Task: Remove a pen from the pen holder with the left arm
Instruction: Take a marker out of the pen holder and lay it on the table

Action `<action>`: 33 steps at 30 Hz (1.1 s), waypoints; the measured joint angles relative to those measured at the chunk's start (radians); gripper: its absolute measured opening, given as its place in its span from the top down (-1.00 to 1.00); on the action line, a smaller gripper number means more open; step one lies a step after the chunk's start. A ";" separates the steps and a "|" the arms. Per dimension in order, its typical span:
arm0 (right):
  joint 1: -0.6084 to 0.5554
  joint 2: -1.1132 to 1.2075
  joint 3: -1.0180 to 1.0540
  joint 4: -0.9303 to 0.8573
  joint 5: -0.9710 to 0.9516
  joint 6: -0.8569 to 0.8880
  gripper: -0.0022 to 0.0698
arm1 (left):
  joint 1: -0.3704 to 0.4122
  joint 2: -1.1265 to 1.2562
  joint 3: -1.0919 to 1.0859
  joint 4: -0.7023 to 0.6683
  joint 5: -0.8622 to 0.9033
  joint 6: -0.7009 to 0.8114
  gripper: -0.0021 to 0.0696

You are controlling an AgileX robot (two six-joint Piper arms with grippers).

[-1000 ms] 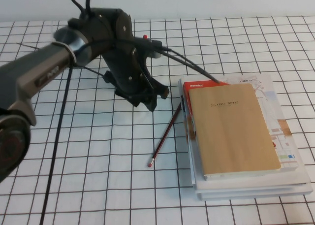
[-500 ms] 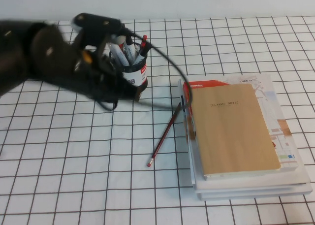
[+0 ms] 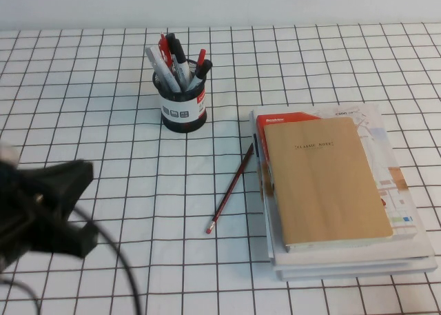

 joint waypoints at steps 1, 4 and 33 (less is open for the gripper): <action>0.000 0.000 0.000 0.000 0.000 0.000 0.98 | 0.000 -0.040 0.029 0.000 -0.003 0.000 0.94; 0.000 0.000 0.000 0.000 0.000 0.000 0.98 | 0.000 -0.134 0.094 -0.003 -0.003 -0.003 0.94; 0.000 0.000 0.000 0.000 0.000 0.000 0.98 | 0.225 -0.518 0.377 0.160 -0.178 -0.003 0.94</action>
